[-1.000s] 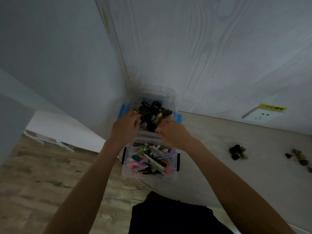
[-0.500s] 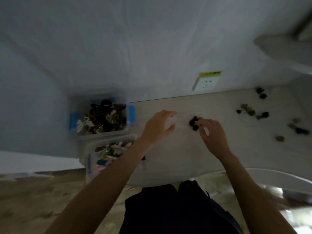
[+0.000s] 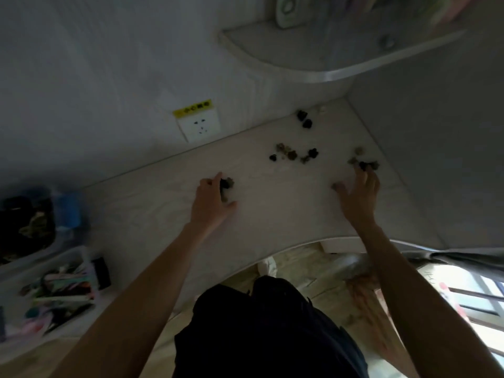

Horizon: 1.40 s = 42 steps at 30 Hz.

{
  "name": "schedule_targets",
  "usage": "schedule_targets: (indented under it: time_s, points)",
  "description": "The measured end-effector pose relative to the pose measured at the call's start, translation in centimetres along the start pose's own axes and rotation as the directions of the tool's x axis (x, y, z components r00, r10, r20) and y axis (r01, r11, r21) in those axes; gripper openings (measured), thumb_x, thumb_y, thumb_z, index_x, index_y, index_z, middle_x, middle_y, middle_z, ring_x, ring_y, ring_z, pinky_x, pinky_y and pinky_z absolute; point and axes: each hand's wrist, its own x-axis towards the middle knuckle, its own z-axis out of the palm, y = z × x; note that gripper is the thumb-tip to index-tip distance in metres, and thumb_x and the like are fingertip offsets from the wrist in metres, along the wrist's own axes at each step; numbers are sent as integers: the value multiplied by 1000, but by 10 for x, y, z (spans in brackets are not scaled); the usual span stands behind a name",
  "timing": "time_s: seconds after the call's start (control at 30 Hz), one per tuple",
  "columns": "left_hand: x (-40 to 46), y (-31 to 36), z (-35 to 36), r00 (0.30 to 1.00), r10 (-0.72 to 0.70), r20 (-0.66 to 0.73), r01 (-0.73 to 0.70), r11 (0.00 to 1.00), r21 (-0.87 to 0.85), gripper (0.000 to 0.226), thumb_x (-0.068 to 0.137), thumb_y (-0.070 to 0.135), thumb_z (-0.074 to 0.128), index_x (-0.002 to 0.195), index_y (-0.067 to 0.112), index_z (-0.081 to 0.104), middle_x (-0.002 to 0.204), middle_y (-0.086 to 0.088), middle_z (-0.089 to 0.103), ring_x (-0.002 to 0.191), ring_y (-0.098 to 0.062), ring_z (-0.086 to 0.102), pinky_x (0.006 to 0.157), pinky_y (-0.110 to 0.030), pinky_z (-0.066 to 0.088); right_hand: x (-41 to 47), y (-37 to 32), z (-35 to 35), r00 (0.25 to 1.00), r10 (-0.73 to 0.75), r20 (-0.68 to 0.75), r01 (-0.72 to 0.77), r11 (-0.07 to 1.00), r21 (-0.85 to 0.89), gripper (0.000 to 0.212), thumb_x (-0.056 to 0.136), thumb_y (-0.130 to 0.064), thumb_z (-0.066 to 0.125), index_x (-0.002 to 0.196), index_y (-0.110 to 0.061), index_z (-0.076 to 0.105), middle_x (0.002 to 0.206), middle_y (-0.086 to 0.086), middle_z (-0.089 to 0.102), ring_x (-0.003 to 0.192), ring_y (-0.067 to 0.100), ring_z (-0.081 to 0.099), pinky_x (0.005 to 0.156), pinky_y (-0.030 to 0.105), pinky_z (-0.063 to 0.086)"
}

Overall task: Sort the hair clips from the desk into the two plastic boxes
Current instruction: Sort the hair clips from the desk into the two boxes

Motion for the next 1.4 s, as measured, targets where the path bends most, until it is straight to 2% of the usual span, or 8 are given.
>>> schedule_targets:
  time_s: [0.13,0.27,0.5,0.7,0.8,1.0,1.3,1.4]
  points:
    - [5,32,17,998,65,-13,-64,998,23,77,80,37,67,143,21,27,132,-14,35,117,-30,43,92,-35,43,55,32,-1,998,-59,-23,57,994,-89,53,84,-35,46,125,-1,51,129,33,49,119,49,47,102,56,38]
    - [9,57,35,997,81,-8,-81,997,-18,77,79,40,68,143,25,27,131,-12,36,113,-28,46,92,-34,44,88,45,-1,994,17,105,-15,1000,-23,66,82,-51,27,136,-16,43,145,13,39,135,36,32,114,44,23]
    - [8,89,58,994,110,24,-108,992,-60,83,76,42,71,143,26,24,132,-11,36,115,-26,44,93,-31,40,42,16,14,972,-88,218,16,950,313,42,79,-39,37,107,-13,55,103,12,54,97,33,50,87,40,45]
    - [6,98,65,991,119,58,-115,991,-72,80,76,35,72,142,28,28,133,-10,36,116,-26,44,95,-33,40,-15,-13,24,857,-348,380,231,919,320,73,75,-44,46,139,-8,36,149,17,29,140,38,17,113,48,17]
    - [6,99,63,989,142,44,-139,989,-56,66,80,24,66,138,26,35,131,-13,40,111,-28,50,95,-35,45,-14,-8,15,885,-180,430,178,983,45,91,72,-31,67,146,-25,16,154,12,6,136,36,12,108,51,22]
    - [4,110,67,978,198,63,-194,979,-56,57,85,17,61,138,22,39,130,-15,44,112,-29,51,98,-34,39,2,-30,20,782,-228,581,263,964,24,83,75,-11,67,145,-19,22,136,15,27,114,34,42,97,34,35]
    - [1,96,63,984,126,122,-90,960,-266,57,89,19,59,141,14,34,143,-9,43,131,-23,41,112,-32,29,-8,-56,30,816,-268,512,192,961,198,56,73,-11,68,123,-9,45,120,14,46,104,32,53,76,32,39]
    - [-5,82,55,974,153,165,-94,944,-316,56,88,11,57,140,15,36,143,-8,43,131,-22,42,112,-36,31,-12,-66,35,802,-277,529,144,949,280,61,73,-13,72,129,-12,46,125,13,52,112,30,52,87,32,40]
